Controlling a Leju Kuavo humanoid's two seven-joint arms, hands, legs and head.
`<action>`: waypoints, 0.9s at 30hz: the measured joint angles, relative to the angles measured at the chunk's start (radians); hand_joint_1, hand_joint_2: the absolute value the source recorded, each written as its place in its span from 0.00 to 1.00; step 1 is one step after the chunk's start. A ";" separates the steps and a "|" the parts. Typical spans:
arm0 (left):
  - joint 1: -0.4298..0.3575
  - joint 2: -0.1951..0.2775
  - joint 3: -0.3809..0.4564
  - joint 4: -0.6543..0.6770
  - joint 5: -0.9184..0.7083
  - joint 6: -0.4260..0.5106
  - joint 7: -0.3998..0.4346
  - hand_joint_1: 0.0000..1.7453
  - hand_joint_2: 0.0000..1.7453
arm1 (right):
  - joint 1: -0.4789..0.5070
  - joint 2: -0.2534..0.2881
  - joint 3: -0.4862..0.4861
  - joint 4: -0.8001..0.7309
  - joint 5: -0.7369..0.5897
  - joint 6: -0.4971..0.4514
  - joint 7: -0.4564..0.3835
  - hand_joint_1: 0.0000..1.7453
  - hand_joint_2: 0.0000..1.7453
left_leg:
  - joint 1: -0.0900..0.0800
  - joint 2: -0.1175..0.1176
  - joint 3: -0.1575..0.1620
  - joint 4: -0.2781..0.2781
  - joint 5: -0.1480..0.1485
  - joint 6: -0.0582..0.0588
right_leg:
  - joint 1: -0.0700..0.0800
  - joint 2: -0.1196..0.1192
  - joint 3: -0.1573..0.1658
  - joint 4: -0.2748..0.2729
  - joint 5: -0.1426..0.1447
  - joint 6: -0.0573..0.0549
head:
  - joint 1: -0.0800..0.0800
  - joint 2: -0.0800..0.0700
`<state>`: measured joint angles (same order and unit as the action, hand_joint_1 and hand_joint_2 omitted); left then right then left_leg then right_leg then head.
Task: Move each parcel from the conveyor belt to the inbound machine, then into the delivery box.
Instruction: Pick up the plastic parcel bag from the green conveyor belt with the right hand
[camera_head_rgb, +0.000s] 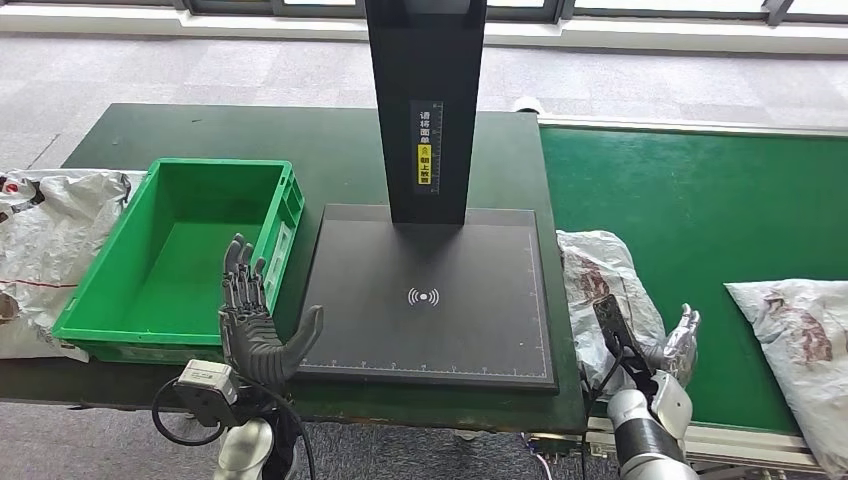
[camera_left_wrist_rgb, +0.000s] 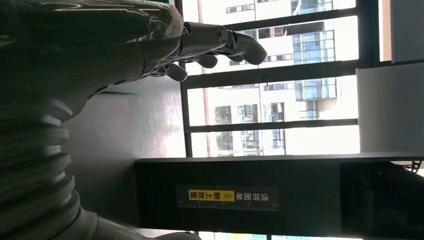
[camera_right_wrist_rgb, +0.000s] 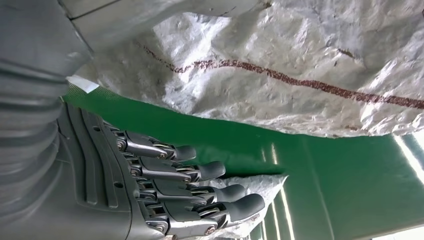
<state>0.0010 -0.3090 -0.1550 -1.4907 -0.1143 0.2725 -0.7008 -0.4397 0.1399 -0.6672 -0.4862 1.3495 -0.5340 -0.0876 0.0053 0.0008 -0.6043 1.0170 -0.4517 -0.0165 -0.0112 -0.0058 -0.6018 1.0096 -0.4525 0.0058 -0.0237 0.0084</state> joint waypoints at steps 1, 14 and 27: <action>0.000 0.000 0.000 0.000 0.000 0.000 0.000 0.00 1.00 | -0.003 -0.001 0.000 0.005 0.001 0.006 0.003 0.00 1.00 | 0.000 0.000 0.000 0.000 0.000 0.000 | 0.000 0.000 0.000 0.000 0.000 0.000 | 0.000 0.000; -0.001 0.000 0.000 0.000 -0.001 0.006 0.000 0.00 1.00 | -0.016 -0.012 0.057 0.073 0.074 0.157 0.121 1.00 1.00 | 0.000 0.000 0.000 0.000 0.000 0.000 | 0.000 0.000 0.000 0.000 0.000 0.000 | 0.000 0.000; 0.000 0.000 0.001 0.000 -0.001 0.007 0.000 0.00 1.00 | -0.020 -0.014 0.075 0.075 0.061 0.112 0.097 1.00 1.00 | 0.000 0.000 0.001 0.000 0.000 0.000 | 0.000 0.000 0.000 0.000 0.000 0.000 | 0.000 0.000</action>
<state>0.0006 -0.3090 -0.1541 -1.4904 -0.1148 0.2791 -0.7008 -0.4593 0.1255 -0.5918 -0.4116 1.4107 -0.4216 0.0097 0.0054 0.0009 -0.6037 1.0170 -0.4515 -0.0166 -0.0111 -0.0055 -0.6016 1.0096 -0.4523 0.0056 -0.0237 0.0084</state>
